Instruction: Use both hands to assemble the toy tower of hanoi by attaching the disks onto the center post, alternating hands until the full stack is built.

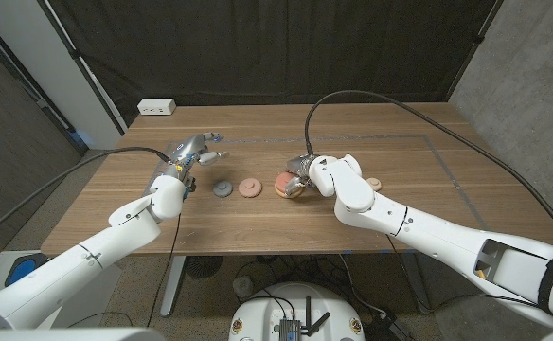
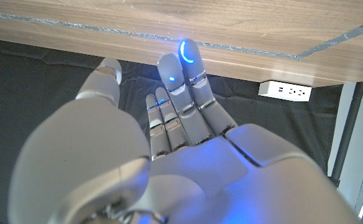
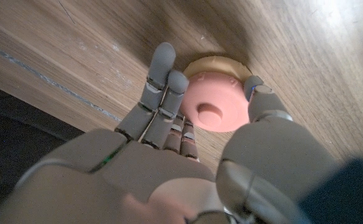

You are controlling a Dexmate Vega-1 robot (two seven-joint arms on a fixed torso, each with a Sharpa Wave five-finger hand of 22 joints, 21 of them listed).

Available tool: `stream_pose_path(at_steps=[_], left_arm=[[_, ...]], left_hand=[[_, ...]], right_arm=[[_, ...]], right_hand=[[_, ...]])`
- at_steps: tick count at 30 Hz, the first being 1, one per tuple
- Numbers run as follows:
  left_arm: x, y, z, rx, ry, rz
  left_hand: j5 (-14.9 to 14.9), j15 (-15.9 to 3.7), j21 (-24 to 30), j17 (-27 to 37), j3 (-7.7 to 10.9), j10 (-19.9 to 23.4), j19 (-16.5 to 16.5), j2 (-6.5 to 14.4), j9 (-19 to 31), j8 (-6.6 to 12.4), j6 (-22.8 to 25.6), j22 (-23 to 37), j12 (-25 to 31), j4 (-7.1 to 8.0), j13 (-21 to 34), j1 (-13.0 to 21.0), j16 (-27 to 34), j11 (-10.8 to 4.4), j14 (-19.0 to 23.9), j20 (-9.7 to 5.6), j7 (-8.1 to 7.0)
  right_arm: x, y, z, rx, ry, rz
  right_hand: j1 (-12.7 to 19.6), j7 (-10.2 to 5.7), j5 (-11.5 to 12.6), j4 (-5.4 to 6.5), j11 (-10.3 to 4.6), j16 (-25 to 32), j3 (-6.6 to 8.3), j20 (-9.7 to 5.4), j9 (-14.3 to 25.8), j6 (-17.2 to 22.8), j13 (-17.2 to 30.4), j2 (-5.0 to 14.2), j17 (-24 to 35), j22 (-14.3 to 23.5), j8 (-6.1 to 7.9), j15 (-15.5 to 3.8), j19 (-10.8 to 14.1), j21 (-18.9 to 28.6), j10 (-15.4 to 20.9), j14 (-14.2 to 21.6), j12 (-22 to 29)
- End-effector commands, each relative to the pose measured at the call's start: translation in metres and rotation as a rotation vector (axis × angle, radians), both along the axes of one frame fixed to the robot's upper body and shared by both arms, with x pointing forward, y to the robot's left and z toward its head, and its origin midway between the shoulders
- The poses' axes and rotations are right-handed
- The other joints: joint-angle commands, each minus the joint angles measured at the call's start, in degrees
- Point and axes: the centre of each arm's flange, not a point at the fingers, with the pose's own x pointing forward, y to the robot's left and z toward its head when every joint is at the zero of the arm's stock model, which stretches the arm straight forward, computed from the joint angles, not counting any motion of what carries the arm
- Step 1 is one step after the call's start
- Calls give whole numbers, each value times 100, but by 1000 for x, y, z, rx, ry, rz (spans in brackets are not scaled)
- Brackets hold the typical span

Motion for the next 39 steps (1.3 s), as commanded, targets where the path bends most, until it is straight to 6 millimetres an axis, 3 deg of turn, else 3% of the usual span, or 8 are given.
stream_pose_path(at_steps=[1, 22, 26, 39], left_arm=[[-4, 1, -2, -5, -4, 1], [-9, -1, -2, -8, -15, 6], [-10, -2, -2, -9, -13, 9], [-28, -7, -2, 0, -35, 59]], left_hand=[[6, -337, 42, 16, 52, 51, -50, 22, 28, -15, 54, 5, -11, -22, 23, -7, 31, 0, 21, -702, -20], [6, -337, 106, 11, 74, 63, -77, 20, 35, -12, 71, -35, -17, -19, 31, -14, 35, 0, 16, -700, -38], [7, -337, 115, -3, 79, 61, -81, 17, 37, -12, 70, -45, -18, -20, 36, -14, 23, -5, 3, -701, -40], [8, -337, 153, 16, 91, 69, -91, 13, 40, -16, 65, -58, -23, -18, 35, -21, 45, -9, 21, -699, -50]], right_arm=[[-6, 1, 5, -4, -15, 11], [-25, -12, 18, 80, -78, 29], [-28, -19, 21, 102, -101, 20], [-34, -40, 31, 170, -177, 19]], right_hand=[[-6, 55, -49, 1, 53, -54, -58, -606, 12, -126, -5, -59, -46, 5, -30, -546, -31, -26, -147, -67, 0], [47, 92, -217, 4, 178, -219, -203, -609, 59, -199, -63, -47, -330, -36, 79, -543, -94, -73, -296, -234, 95], [119, 7, -247, 1, -63, 5, -223, -614, 92, -82, -46, 38, -177, 24, 164, -552, 34, 10, 14, 40, 230], [193, -104, -226, 2, -168, 163, -135, -618, 136, 206, -5, 170, 124, 60, 298, -553, 176, 94, 347, 263, 330]])
